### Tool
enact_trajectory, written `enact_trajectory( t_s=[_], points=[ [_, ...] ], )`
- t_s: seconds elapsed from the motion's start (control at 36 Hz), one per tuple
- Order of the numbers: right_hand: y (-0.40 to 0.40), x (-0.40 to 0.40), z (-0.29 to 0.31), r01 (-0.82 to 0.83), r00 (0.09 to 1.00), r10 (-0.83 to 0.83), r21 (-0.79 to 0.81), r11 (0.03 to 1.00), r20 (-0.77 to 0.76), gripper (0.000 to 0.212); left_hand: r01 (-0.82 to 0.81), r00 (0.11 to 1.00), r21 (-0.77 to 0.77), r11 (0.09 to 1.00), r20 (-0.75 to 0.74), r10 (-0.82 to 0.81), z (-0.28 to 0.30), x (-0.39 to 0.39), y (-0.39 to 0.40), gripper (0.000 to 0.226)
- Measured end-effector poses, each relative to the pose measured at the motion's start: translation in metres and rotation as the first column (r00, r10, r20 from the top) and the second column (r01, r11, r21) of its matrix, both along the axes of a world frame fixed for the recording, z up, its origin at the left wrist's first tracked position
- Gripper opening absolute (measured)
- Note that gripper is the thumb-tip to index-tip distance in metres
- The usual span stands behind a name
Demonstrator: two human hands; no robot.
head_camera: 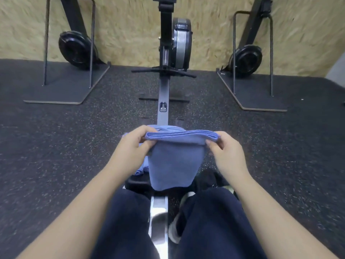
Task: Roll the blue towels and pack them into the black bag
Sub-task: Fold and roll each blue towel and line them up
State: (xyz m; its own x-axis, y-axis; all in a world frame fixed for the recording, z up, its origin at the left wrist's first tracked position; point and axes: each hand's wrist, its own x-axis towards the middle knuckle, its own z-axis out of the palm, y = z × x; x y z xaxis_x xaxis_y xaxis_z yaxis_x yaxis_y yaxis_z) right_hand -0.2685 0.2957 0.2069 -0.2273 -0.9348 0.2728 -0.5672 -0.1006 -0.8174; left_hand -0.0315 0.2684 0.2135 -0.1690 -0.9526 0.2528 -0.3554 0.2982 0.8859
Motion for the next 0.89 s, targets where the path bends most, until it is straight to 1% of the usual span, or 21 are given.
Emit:
enact_trajectory(
  t_s=[0.03,0.08,0.11,0.14,0.19,0.28,0.36,0.44,0.5,0.58,0.69,0.75,0.83,0.89],
  points=[
    [-0.004,-0.001,-0.007,0.009,1.0,-0.009,0.002,1.0,-0.022,0.012,0.016,0.999,0.041,0.999,-0.049,-0.014,-0.008,-0.002,-0.003,0.037],
    [-0.011,-0.002,-0.019,0.043,0.99,-0.045,-0.014,0.999,-0.136,0.013,0.055,0.99,0.107,0.993,-0.133,-0.04,-0.021,-0.007,-0.008,0.04],
    [-0.015,-0.002,-0.025,0.059,0.98,-0.062,-0.019,0.998,-0.19,0.014,0.068,0.986,0.125,0.99,-0.162,-0.048,-0.026,-0.009,-0.011,0.04],
    [-0.018,-0.002,-0.029,0.066,0.975,-0.068,-0.019,0.998,-0.21,0.014,0.076,0.983,0.135,0.988,-0.179,-0.051,-0.031,-0.011,-0.014,0.038],
    [-0.022,0.0,-0.036,0.061,0.984,-0.06,0.001,0.998,-0.166,0.013,0.081,0.98,0.148,0.986,-0.193,-0.052,-0.04,-0.014,-0.021,0.033],
    [-0.031,0.002,-0.045,0.063,0.997,-0.06,0.064,0.996,-0.047,0.009,0.07,0.978,0.146,0.987,-0.207,-0.039,-0.051,-0.015,-0.035,0.032],
    [-0.045,0.001,-0.059,0.07,0.997,-0.068,0.096,0.993,-0.023,0.008,0.06,0.977,0.126,0.99,-0.209,-0.033,-0.067,-0.015,-0.051,0.03],
    [-0.062,0.001,-0.078,0.067,0.997,-0.061,0.135,0.989,-0.049,0.008,0.064,0.984,0.157,0.986,-0.177,-0.035,-0.089,-0.014,-0.069,0.022],
    [-0.074,0.001,-0.093,0.074,0.996,-0.062,0.19,0.979,-0.071,0.006,0.054,0.989,0.186,0.981,-0.144,-0.027,-0.105,-0.014,-0.082,0.024],
    [-0.093,0.0,-0.113,0.099,0.991,-0.069,0.274,0.957,-0.117,0.014,0.026,0.998,0.248,0.968,-0.063,-0.01,-0.129,-0.014,-0.104,0.023],
    [-0.124,-0.004,-0.133,0.132,0.986,-0.094,0.302,0.944,-0.137,0.017,0.009,1.0,0.322,0.947,-0.027,0.0,-0.156,-0.016,-0.136,0.032],
    [-0.141,-0.007,-0.143,0.151,0.979,-0.101,0.292,0.945,-0.179,0.017,-0.006,1.0,0.289,0.957,-0.014,0.01,-0.162,-0.019,-0.152,0.03],
    [-0.167,-0.01,-0.154,0.168,0.963,-0.098,0.277,0.946,-0.25,0.018,-0.036,0.996,0.223,0.974,0.085,0.017,-0.173,-0.019,-0.179,0.014],
    [-0.184,-0.012,-0.159,0.159,0.965,-0.088,0.287,0.945,-0.246,0.018,-0.065,0.99,0.233,0.97,0.134,0.034,-0.18,-0.019,-0.196,0.012]
  ],
)
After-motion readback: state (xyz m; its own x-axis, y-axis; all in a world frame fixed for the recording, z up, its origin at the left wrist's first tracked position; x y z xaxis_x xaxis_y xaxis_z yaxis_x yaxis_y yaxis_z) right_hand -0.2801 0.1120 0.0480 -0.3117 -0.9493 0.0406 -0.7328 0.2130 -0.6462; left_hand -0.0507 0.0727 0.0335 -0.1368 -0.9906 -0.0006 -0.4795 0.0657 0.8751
